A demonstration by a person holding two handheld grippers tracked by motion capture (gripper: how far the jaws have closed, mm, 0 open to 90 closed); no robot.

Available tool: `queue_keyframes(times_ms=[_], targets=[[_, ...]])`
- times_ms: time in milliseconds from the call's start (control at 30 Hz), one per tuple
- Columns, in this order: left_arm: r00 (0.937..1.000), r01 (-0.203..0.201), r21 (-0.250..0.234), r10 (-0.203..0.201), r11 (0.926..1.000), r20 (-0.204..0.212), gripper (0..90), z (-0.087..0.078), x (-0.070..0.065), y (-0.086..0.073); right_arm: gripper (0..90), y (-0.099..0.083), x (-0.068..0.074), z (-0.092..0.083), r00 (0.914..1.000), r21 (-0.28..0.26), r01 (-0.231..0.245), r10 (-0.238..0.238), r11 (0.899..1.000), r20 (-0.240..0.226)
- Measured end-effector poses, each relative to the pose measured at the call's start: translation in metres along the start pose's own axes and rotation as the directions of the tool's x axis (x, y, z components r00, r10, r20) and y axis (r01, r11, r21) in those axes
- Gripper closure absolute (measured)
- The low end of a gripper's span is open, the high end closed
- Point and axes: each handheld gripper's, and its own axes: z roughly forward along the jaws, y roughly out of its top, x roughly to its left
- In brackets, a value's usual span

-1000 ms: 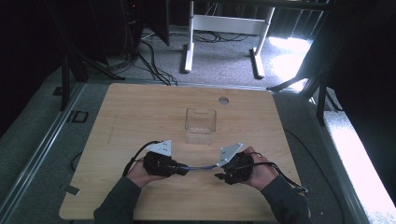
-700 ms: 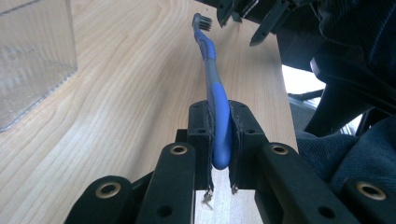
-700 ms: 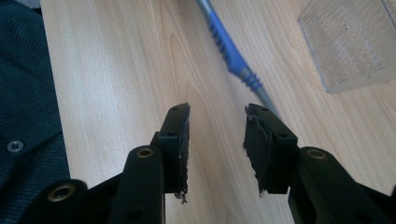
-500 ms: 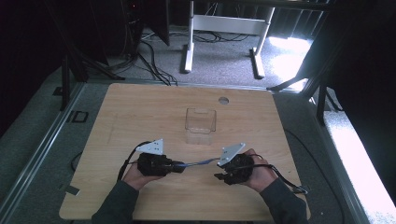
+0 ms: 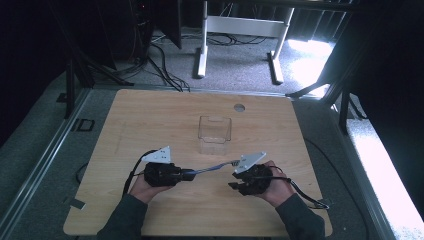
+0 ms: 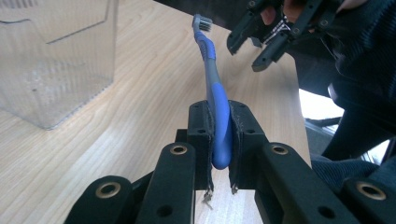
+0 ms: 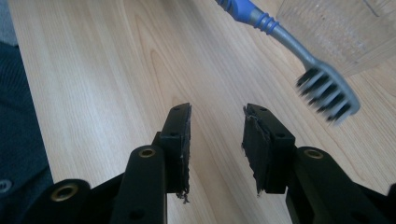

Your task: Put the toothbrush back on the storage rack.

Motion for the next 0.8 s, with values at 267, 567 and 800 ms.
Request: queue_keyframes(times_ms=[267, 567, 800], targets=[[1.0000, 0.008, -0.034, -0.007, 0.9994, 0.003, 81.3, -0.005, -0.001, 0.000, 61.8, -0.003, -0.003, -0.001, 0.9976, -0.057, -0.069, 0.070, 0.996, 0.001], [1.0000, 0.002, -0.054, -0.002, 0.9986, 0.005, 81.2, -0.006, -0.003, 0.001, 62.2, -0.009, -0.006, -0.004, 0.9892, -0.146, -0.147, 0.144, 0.978, -0.026], [0.9999, 0.005, -0.083, -0.004, 0.9965, 0.013, 81.2, -0.006, -0.004, 0.002, 62.0, -0.014, -0.009, -0.003, 0.9781, -0.195, -0.207, 0.199, 0.959, -0.062]])
